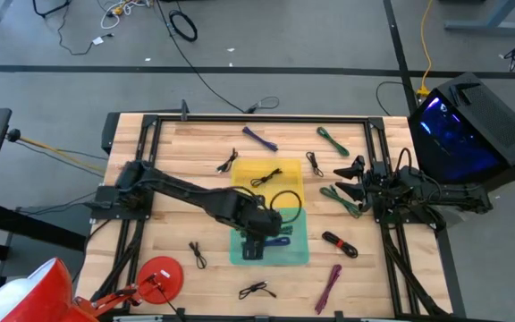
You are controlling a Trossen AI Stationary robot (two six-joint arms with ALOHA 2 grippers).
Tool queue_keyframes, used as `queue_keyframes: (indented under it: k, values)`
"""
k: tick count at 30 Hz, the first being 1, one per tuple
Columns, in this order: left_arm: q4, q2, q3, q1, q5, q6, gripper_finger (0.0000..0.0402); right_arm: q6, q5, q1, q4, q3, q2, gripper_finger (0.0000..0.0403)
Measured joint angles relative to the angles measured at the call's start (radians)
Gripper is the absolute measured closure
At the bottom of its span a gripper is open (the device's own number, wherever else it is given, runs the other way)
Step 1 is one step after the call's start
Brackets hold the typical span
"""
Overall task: Pick & Place USB Port
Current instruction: Put the striped green charger cable into the blue bin, then put the black charger cable into the yellow bin
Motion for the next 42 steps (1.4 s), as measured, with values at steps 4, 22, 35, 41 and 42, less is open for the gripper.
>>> queue_keyframes:
  k: [4,22,35,41,42]
  values:
    - [-0.085,0.043,0.023,0.014,-0.044,0.000,0.0383,0.000,-0.003,0.000,-0.004,0.000,0.000,0.0179]
    - [-0.033,0.103,0.021,0.023,0.087,-0.006,0.0363,0.000,-0.006,0.000,-0.013,0.000,0.000,0.0179]
    - [-0.033,0.103,0.021,0.023,0.092,-0.011,0.0332,0.000,-0.008,0.000,-0.014,0.000,0.000,0.0179]
    - [-0.095,0.102,0.021,0.023,0.027,0.007,0.0324,0.000,-0.009,0.000,-0.015,0.000,0.000,0.0179]
    - [-0.132,0.102,0.021,0.023,0.007,0.006,0.0324,0.000,-0.009,0.000,-0.016,0.000,0.000,0.0179]
